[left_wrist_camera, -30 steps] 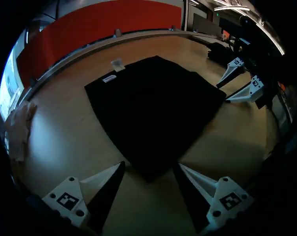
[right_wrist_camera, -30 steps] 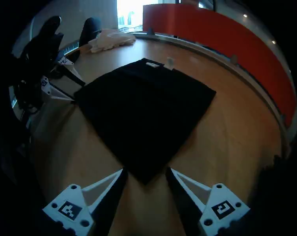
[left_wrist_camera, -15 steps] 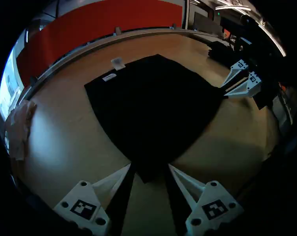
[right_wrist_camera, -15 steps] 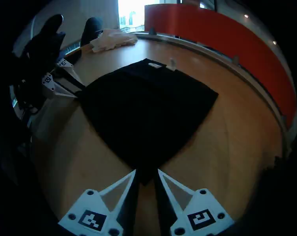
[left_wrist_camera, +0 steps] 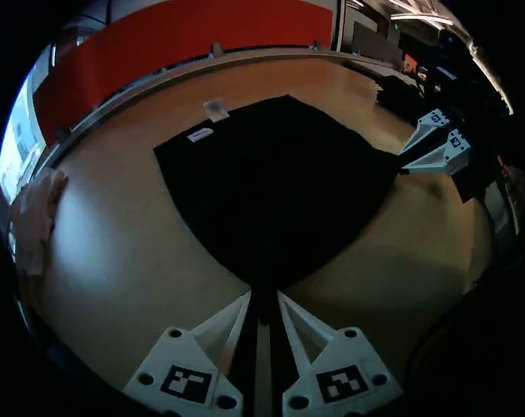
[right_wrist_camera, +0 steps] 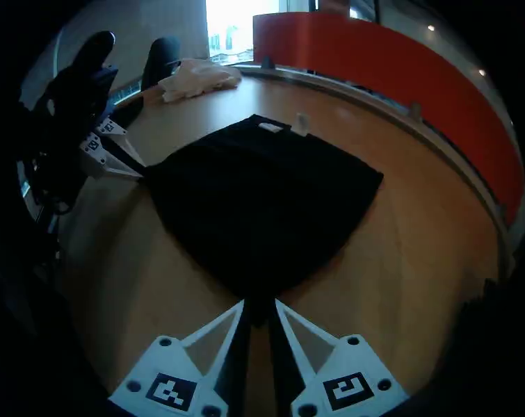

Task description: Fold towel

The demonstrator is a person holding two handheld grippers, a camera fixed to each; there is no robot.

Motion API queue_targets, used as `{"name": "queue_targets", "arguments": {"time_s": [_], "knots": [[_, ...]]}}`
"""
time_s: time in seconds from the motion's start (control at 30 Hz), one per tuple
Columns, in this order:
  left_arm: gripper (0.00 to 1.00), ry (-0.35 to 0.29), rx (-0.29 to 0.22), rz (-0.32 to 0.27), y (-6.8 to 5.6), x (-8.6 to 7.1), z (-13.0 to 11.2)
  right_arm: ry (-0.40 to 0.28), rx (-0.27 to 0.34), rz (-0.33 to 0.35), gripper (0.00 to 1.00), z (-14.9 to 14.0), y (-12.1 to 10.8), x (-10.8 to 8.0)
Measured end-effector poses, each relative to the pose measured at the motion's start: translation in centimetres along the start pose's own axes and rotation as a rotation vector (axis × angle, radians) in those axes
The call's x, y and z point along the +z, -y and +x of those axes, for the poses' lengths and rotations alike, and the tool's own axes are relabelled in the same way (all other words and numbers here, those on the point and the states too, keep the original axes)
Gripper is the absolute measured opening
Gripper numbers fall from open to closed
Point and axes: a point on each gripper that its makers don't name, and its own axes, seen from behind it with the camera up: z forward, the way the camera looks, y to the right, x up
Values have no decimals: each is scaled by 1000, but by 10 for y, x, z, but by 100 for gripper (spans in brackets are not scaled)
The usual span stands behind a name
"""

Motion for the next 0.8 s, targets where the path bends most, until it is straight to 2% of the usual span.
{"name": "queue_targets", "arguments": {"time_s": [0.23,0.8], "knots": [[10,-25,-24,7,-1,-15,10,-41,15,-20,16,15,-3,-13],[10,-86,-63,17,0,-64,56,-131,5,-58,16,67,-5,-65]]}}
